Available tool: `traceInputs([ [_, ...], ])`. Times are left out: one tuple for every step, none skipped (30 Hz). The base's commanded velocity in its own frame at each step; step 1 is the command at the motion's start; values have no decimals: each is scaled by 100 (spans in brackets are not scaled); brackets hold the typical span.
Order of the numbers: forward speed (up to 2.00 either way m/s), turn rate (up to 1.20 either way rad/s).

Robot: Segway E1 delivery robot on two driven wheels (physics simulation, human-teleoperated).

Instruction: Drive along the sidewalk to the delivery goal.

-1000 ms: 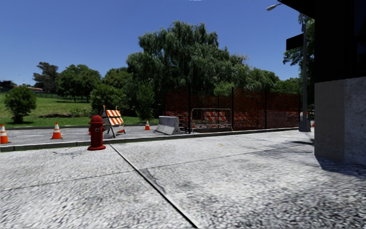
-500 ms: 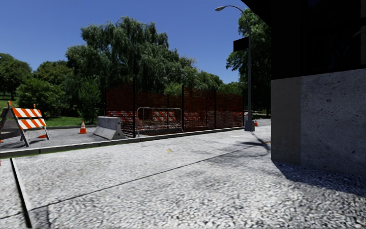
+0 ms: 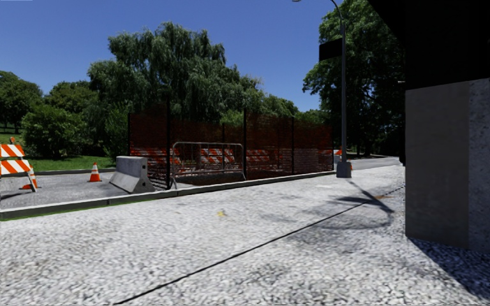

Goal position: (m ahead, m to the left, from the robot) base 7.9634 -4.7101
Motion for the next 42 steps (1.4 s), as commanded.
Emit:
traceInputs([
  [171,0],
  [171,0],
  [170,-7],
  [167,-17],
  [166,-21],
  [165,-23],
  [165,-23],
  [164,-23],
  [164,-24],
  [164,-24],
  [164,-25],
  [164,-25],
  [164,-25],
  [164,-26],
  [164,-26],
  [164,-26],
  [164,-26],
  [164,-26],
  [164,-26],
  [164,-26],
  [164,-26],
  [163,-26],
  [163,-26],
  [163,-26],
  [163,-26],
  [163,-26],
  [163,-26],
  [163,-26],
  [163,-26],
  [163,-26],
  [163,-26],
  [163,-26],
  [163,-26],
  [163,-26],
  [163,-26],
  [163,-26],
  [163,-26],
  [163,-26],
  [163,-26],
  [163,-26],
  [161,-27],
  [161,-27],
])
